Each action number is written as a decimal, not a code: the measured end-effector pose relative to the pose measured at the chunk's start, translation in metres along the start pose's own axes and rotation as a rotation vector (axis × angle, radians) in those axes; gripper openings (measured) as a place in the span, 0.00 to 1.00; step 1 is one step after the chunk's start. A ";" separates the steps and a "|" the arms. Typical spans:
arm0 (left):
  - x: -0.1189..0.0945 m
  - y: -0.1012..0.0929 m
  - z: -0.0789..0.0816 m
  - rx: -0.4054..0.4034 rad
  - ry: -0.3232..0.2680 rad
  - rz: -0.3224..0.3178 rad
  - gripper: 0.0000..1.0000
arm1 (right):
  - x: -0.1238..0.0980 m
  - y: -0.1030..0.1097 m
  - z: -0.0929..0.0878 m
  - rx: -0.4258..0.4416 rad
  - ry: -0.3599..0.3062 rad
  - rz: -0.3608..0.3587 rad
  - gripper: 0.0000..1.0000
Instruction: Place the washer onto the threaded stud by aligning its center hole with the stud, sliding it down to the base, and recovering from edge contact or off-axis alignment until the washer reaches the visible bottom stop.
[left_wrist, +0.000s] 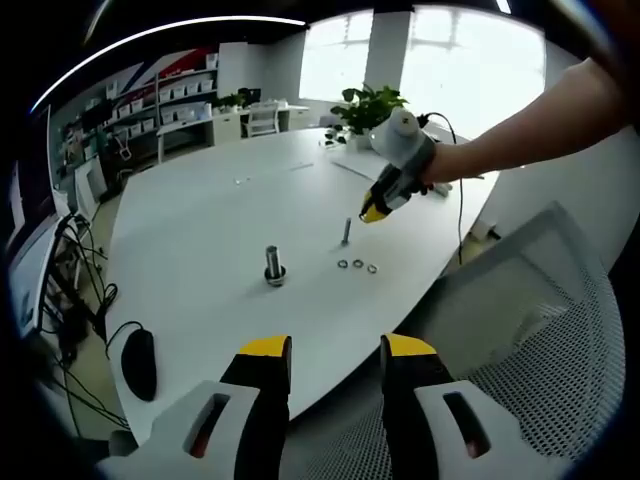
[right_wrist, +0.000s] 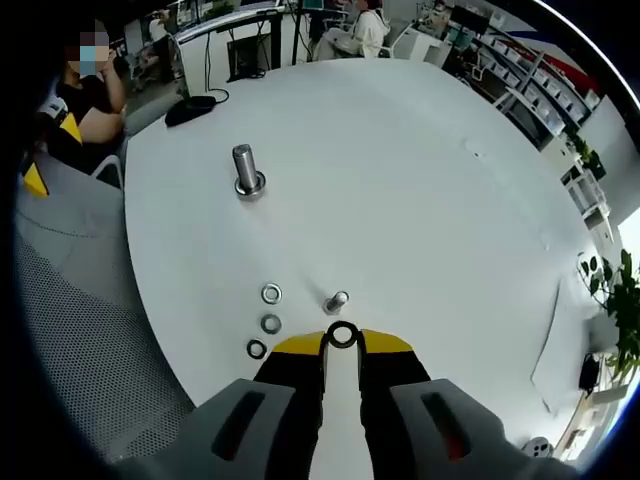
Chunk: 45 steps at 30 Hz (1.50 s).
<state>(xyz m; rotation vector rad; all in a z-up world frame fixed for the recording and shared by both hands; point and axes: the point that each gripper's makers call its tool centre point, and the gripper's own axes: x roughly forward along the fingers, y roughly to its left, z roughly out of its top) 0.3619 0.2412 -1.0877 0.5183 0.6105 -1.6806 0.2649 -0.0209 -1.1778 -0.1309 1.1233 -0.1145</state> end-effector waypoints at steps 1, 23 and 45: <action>0.000 0.000 0.000 0.000 0.000 0.000 0.34 | -0.001 0.002 0.002 -0.007 -0.002 0.001 0.14; 0.000 -0.001 0.001 0.002 0.003 0.002 0.34 | 0.010 0.001 0.021 -0.052 0.000 0.008 0.14; 0.001 0.000 -0.003 -0.001 0.023 0.002 0.33 | 0.033 0.005 0.011 -0.075 0.061 0.054 0.14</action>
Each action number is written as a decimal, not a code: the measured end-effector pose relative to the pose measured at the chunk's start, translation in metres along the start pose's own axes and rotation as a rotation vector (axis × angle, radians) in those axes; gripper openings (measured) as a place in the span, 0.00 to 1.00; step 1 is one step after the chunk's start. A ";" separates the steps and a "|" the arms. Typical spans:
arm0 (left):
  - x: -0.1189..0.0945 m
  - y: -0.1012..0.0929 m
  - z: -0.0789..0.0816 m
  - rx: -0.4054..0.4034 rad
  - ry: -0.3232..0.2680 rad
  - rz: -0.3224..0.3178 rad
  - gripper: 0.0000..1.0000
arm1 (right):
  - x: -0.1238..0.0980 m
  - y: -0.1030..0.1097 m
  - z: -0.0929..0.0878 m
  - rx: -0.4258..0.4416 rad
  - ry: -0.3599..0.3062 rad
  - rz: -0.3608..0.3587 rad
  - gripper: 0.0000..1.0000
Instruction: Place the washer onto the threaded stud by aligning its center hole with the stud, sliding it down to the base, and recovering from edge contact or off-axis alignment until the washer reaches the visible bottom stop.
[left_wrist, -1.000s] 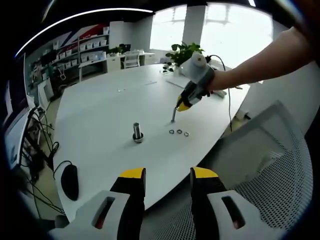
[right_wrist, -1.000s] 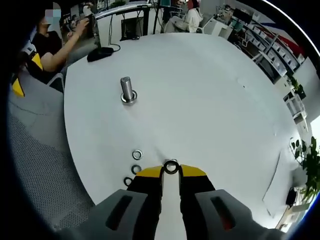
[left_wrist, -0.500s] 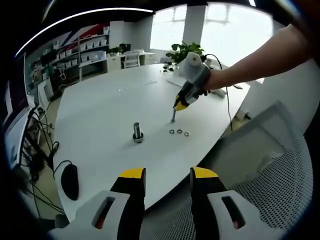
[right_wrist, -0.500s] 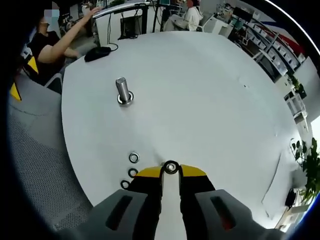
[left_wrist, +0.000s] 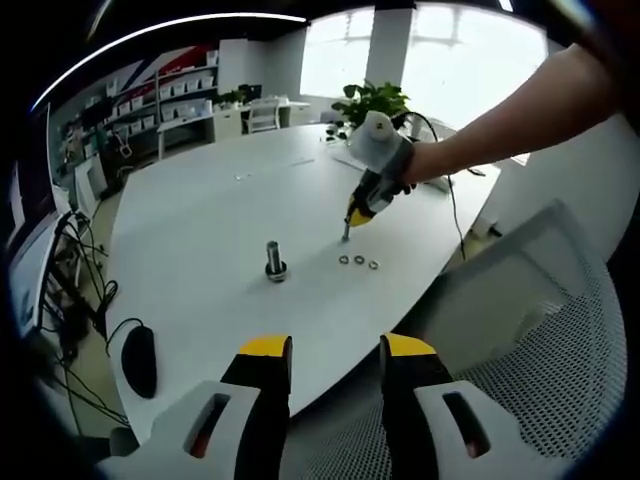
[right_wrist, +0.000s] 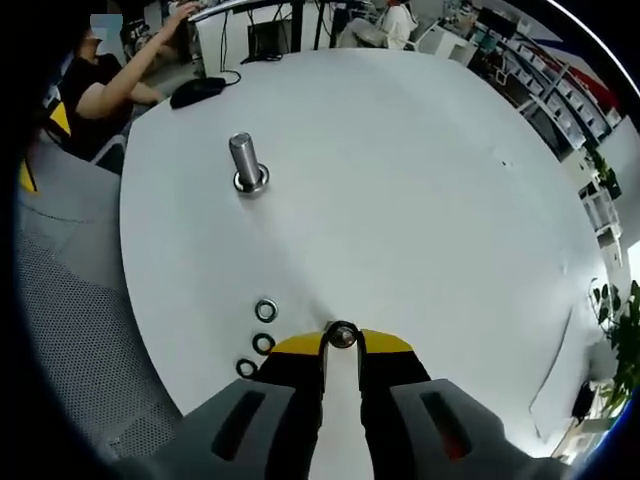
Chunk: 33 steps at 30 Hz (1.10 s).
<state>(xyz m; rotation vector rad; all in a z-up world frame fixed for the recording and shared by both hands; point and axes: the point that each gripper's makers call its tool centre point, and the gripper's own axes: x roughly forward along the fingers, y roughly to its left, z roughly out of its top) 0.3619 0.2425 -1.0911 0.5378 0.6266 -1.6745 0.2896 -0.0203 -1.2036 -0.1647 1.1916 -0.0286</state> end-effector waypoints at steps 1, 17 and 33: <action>0.000 0.000 0.000 0.000 0.002 0.000 0.33 | 0.001 0.000 -0.001 -0.001 0.005 0.000 0.14; 0.001 0.002 -0.002 -0.012 0.013 0.010 0.33 | 0.030 0.005 -0.010 0.076 0.054 0.046 0.15; 0.002 -0.004 -0.002 -0.001 0.015 -0.007 0.33 | 0.017 0.006 -0.024 0.118 0.081 0.028 0.20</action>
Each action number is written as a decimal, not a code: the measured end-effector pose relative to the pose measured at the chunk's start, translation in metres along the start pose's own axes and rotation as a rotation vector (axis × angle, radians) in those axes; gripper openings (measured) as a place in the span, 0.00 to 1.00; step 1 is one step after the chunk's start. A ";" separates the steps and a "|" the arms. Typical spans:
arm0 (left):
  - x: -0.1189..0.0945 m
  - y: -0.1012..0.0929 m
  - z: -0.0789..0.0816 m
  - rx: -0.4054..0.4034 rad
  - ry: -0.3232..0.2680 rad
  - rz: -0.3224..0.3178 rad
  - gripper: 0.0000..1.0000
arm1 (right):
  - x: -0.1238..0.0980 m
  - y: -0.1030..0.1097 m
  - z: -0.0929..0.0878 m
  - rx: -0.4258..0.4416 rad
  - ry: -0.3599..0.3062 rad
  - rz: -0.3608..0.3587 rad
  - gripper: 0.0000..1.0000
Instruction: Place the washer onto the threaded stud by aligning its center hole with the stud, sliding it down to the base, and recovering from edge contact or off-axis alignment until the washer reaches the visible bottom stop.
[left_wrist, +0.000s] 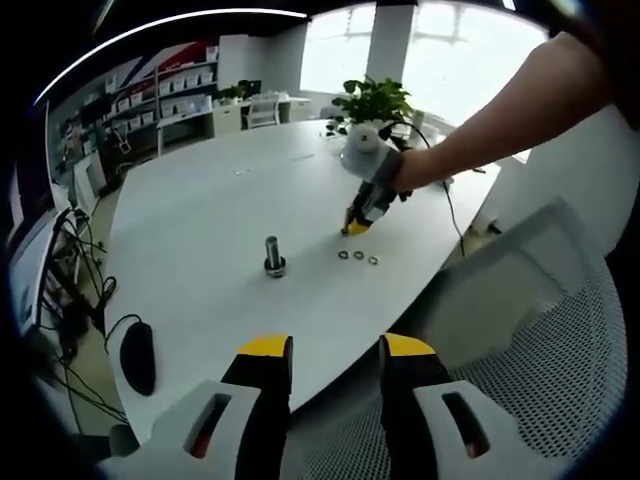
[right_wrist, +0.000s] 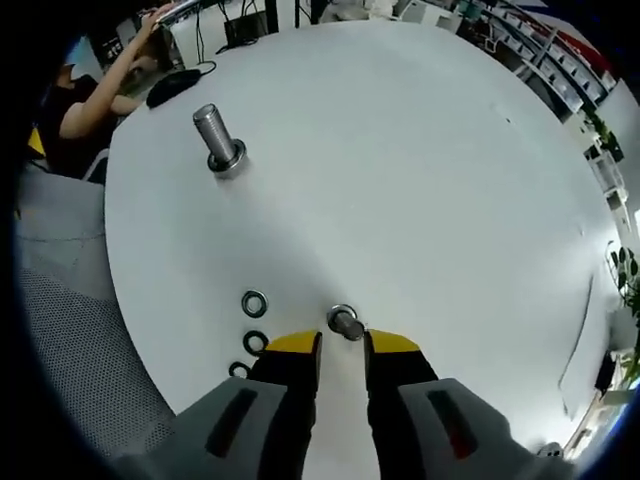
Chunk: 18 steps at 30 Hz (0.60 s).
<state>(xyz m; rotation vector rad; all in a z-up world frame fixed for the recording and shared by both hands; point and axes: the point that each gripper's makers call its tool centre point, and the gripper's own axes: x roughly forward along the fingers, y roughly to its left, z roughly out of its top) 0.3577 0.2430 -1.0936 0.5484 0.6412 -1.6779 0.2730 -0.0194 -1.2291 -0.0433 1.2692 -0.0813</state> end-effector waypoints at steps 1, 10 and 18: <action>0.000 0.000 0.000 0.001 0.000 -0.001 0.33 | -0.004 0.002 -0.001 0.005 0.000 -0.002 0.20; -0.001 -0.001 0.002 0.010 -0.010 -0.005 0.33 | -0.015 0.010 -0.013 0.002 0.005 -0.003 0.22; -0.002 0.001 0.003 0.016 -0.020 -0.006 0.33 | -0.021 0.032 -0.022 -0.023 0.018 0.008 0.23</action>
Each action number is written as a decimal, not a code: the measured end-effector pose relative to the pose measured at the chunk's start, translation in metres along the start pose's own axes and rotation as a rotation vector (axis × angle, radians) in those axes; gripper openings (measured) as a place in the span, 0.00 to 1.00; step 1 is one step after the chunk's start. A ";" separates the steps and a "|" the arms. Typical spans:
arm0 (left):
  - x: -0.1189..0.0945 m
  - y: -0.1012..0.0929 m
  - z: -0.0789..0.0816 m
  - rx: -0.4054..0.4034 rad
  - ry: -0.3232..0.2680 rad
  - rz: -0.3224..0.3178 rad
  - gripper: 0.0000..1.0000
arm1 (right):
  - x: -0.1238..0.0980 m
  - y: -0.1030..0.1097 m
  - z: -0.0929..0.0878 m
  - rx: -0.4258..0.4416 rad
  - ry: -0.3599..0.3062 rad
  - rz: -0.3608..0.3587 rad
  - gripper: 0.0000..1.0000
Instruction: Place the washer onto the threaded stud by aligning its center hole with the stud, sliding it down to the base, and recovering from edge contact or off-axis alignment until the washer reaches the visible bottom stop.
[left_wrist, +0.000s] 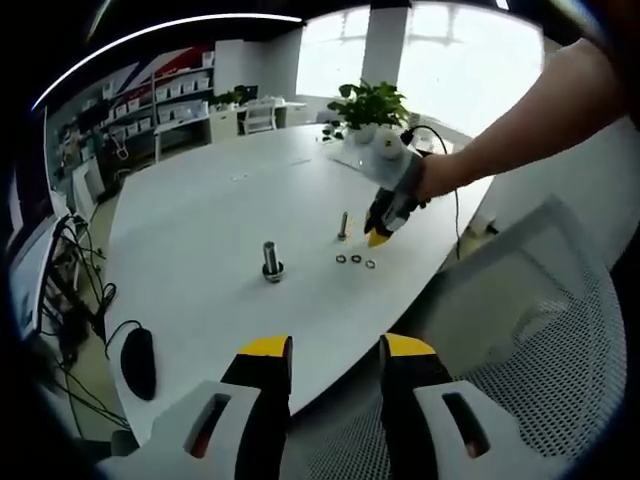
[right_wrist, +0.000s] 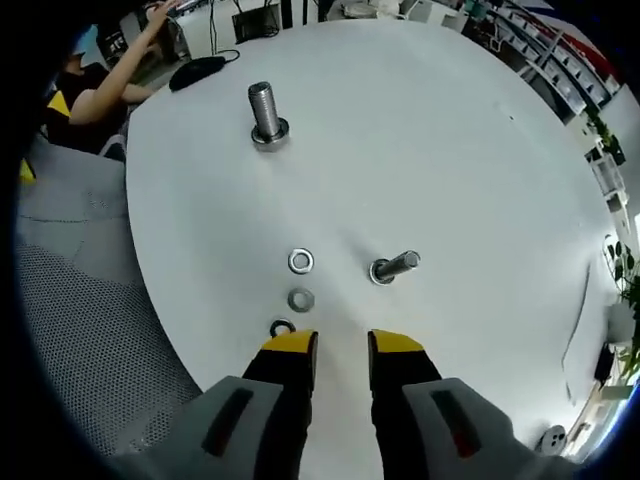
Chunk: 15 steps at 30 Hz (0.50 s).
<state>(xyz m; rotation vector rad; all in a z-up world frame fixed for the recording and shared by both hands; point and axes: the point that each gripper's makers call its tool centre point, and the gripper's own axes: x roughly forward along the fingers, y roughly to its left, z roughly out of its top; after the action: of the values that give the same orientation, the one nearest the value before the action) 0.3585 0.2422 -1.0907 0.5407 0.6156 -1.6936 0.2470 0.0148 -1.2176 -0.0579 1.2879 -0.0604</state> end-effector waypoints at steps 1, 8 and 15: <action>0.000 0.000 0.000 0.003 -0.001 0.000 0.33 | 0.001 0.000 0.001 0.000 -0.001 0.006 0.24; 0.000 0.001 -0.001 0.001 0.002 0.003 0.33 | 0.006 0.010 0.003 -0.019 0.003 0.033 0.29; 0.001 0.001 -0.001 0.001 0.005 0.005 0.33 | 0.016 0.023 0.002 -0.056 0.022 0.057 0.32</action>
<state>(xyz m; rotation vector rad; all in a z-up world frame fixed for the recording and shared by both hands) 0.3590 0.2419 -1.0917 0.5465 0.6162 -1.6881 0.2531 0.0365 -1.2342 -0.0688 1.3128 0.0244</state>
